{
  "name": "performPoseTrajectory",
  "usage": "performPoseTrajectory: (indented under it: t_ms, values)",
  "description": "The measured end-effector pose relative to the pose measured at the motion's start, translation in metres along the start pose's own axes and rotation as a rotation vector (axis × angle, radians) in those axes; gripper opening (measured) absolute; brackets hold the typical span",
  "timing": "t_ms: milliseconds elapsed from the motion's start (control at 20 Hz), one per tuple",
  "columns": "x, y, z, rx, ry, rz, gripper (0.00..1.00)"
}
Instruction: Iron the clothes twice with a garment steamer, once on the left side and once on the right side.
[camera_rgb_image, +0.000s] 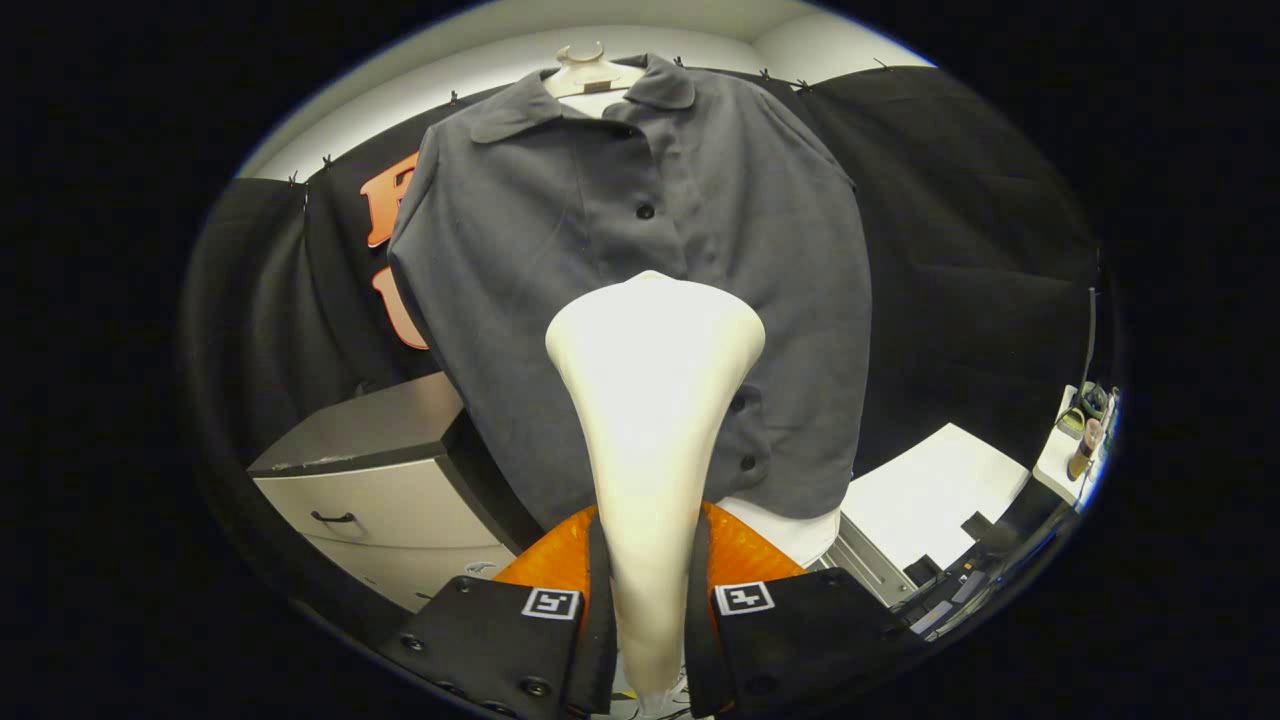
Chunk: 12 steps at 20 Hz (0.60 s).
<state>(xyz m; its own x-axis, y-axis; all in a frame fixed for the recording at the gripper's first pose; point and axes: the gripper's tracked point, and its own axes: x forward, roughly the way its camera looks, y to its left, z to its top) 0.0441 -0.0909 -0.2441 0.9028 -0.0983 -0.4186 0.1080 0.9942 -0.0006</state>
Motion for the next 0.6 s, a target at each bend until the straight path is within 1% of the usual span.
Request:
performPoseTrajectory:
  t_ms: [300,600]
  values:
    - [-0.019,-0.024,0.084,-0.034,-0.076,0.040,0.36]
    - [-0.021,-0.048,0.159,-0.063,-0.153,0.087,0.35]
